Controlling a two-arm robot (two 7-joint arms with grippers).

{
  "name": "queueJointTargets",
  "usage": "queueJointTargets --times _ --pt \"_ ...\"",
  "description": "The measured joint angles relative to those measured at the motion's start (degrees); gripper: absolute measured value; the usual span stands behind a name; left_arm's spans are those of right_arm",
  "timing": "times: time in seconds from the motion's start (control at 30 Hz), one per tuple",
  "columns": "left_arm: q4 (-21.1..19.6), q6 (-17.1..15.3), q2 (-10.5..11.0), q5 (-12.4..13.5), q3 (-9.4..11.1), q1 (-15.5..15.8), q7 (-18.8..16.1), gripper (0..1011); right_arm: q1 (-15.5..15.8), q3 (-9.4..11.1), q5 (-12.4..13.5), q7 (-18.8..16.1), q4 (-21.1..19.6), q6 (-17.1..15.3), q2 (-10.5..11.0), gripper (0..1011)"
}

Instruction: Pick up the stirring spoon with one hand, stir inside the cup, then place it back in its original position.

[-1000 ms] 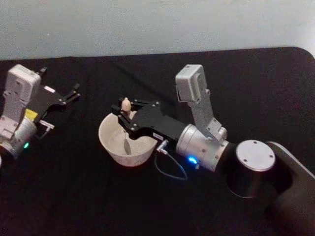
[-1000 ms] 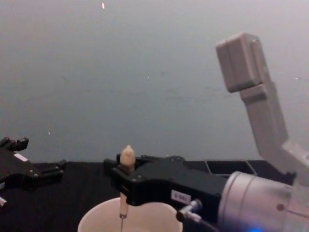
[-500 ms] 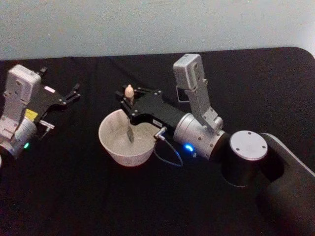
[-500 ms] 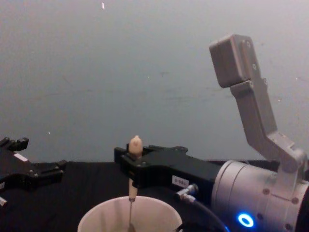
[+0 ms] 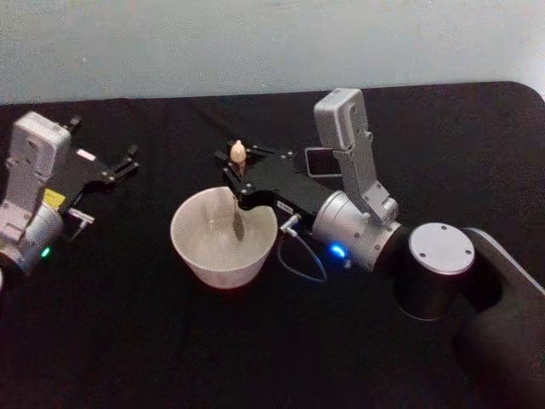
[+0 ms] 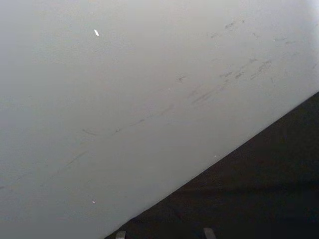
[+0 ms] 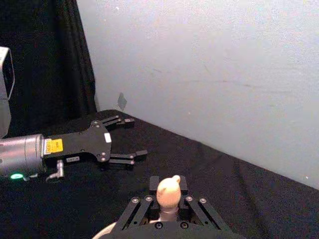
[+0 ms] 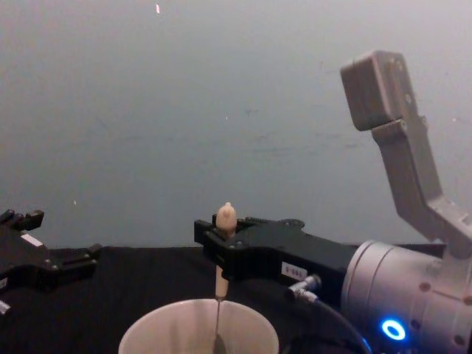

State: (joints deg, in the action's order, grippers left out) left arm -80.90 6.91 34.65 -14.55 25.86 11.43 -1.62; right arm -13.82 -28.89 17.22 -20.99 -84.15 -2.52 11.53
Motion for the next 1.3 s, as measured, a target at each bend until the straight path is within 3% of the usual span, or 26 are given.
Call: queueJointTargets --times 0.23,0.47,0.87,1.3 --pt "0.0 0.0 0.0 0.0 0.0 0.0 0.0 1001 0.6 0.6 0.5 -0.5 -2.0 -0.2 0.5 197" --pt "0.0 0.0 0.0 0.0 0.0 0.0 0.0 1001 1.7 1.9 2.9 -1.2 -6.3 -0.8 1.6 197" --pt "0.0 0.0 0.0 0.0 0.0 0.0 0.0 1001 2.7 5.5 9.4 -1.1 -14.5 -1.9 4.5 197" --pt "0.0 0.0 0.0 0.0 0.0 0.0 0.0 1001 4.4 10.5 12.1 2.5 -19.3 -1.4 8.8 197"
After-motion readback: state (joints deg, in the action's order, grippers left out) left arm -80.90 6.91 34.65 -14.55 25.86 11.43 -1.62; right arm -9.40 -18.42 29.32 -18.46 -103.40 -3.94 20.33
